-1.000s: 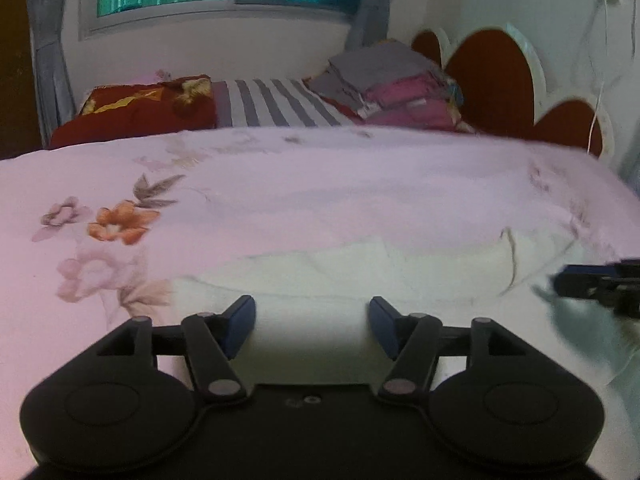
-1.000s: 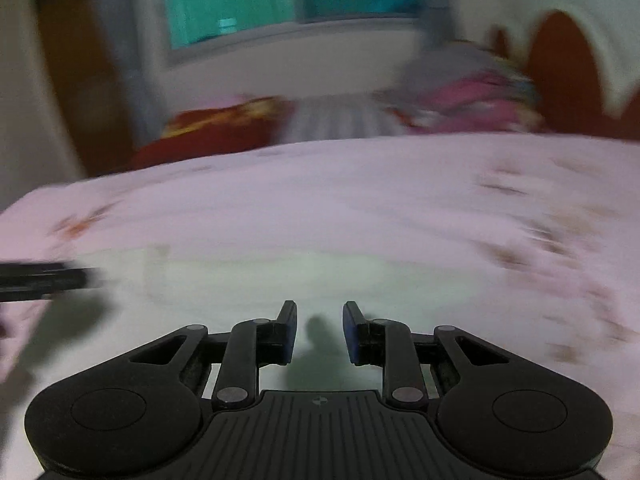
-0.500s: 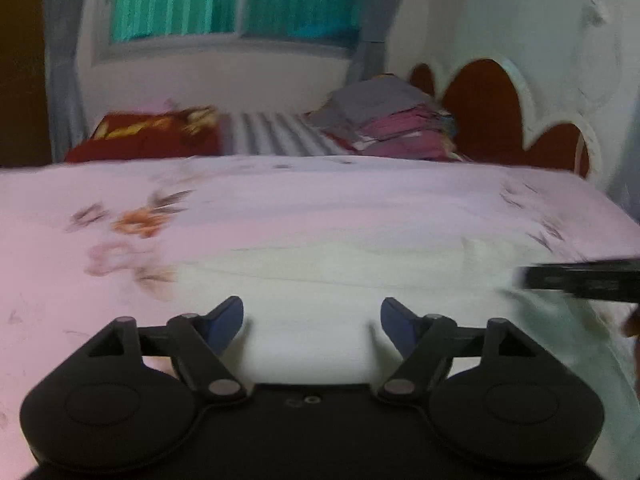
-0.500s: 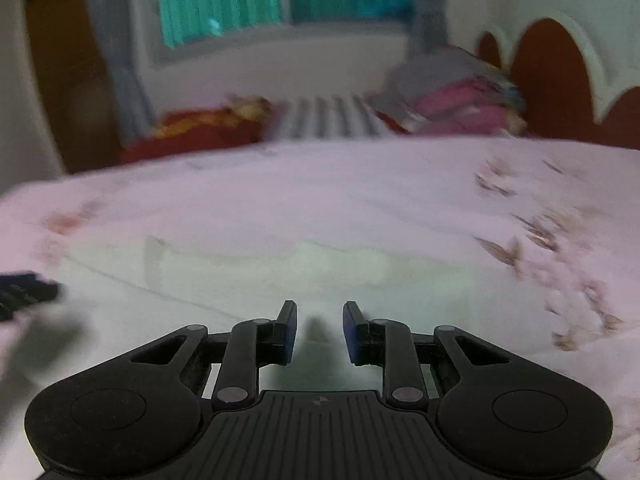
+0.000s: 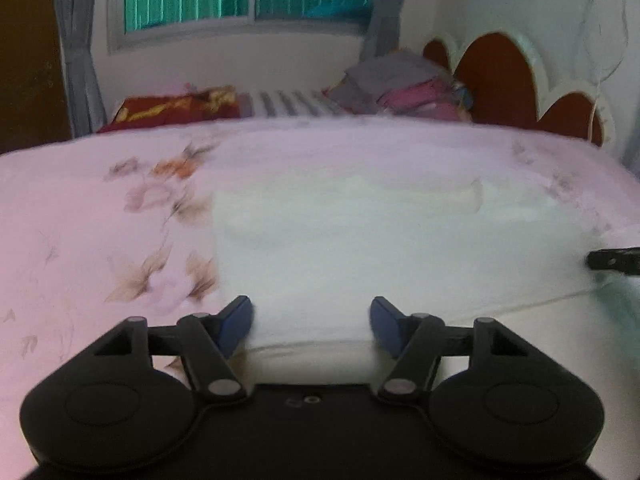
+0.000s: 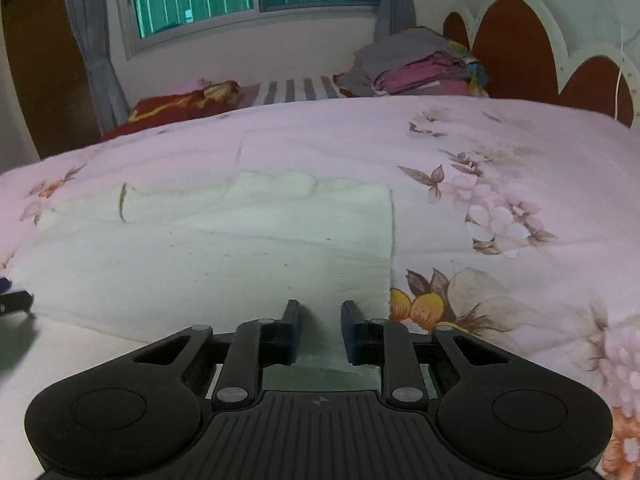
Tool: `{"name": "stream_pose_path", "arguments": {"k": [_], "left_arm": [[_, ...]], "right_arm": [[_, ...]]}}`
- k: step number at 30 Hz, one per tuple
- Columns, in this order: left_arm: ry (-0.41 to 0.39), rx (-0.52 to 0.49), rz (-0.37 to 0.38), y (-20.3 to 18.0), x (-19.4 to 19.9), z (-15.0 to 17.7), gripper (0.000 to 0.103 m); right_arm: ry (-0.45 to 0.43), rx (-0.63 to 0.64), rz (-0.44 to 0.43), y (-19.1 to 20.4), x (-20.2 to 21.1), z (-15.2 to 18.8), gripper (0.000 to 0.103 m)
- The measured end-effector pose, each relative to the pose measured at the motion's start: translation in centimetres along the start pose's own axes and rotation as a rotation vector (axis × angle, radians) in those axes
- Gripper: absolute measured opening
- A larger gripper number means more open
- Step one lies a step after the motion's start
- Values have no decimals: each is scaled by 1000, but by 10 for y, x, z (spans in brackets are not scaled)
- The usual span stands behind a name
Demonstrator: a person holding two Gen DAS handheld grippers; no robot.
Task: Fold small clothes
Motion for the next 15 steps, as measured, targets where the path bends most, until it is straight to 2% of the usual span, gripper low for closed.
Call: {"name": "stream_pose_path", "arguments": {"k": [1,3,5,6,7,8,10,12,15], "left_arm": [[-9,-14,10,-8,2,-2,65],[-3,-69,3,-19,3,1,67],[43,-98,-25,-18,-6,9,71],[67,-100,-37,-13,-13,14,72],[61,-108,-30,-8,-15,17,74],[52,-116,-36,-4,-14,19,75],[58,-113,-32,1,-10,20,74],[60,-108,-36,2,-4,21,74],[65,-100,-47,2,6,26,88]], "right_arm": [[-19,10,2,6,6,-3,23],[-56,11,-47,23,24,-2,23],[-48,50,-79,39,25,1,23],[-29,89,-67,44,19,5,23],[-7,116,-11,41,11,9,23],[-2,106,46,30,5,11,23],[-8,39,90,12,2,8,23],[7,42,110,12,8,3,23],[8,37,88,17,25,6,24]]}}
Point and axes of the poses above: each gripper's, at about its wrist camera, not at the fingertips, and x roughly against the way its jaws point, y to its left, z to its underside, the point moved 7 cm from there along -x, roughly the way its jaws point, and after that the axes turned 3 degrees about z, right-handed, at the moved point
